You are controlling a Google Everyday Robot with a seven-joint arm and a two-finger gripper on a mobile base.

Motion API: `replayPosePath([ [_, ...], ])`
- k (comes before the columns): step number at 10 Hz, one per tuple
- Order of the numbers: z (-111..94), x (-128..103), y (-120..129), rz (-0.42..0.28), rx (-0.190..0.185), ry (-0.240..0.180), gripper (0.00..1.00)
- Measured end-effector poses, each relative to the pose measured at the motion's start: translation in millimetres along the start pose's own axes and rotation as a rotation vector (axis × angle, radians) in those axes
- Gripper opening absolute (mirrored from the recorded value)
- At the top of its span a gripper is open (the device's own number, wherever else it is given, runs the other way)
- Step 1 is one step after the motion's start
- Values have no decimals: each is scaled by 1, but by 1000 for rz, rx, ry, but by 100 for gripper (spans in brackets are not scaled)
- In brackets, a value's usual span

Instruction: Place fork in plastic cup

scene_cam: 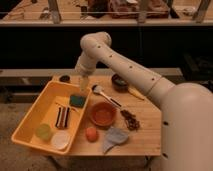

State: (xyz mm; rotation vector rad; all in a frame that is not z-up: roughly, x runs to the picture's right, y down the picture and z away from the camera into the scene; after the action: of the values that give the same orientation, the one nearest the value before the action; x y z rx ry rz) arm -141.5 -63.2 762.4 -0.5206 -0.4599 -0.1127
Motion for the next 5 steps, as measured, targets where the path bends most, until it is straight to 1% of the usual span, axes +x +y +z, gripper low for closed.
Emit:
replayPosePath([
  [1, 13, 2, -14, 8, -3, 20, 80],
  [2, 25, 7, -20, 14, -6, 37, 80],
  [3, 36, 12, -20, 22, -10, 53, 80],
  [4, 44, 16, -16, 34, -14, 59, 80],
  [5, 55, 24, -6, 49, -17, 53, 80],
])
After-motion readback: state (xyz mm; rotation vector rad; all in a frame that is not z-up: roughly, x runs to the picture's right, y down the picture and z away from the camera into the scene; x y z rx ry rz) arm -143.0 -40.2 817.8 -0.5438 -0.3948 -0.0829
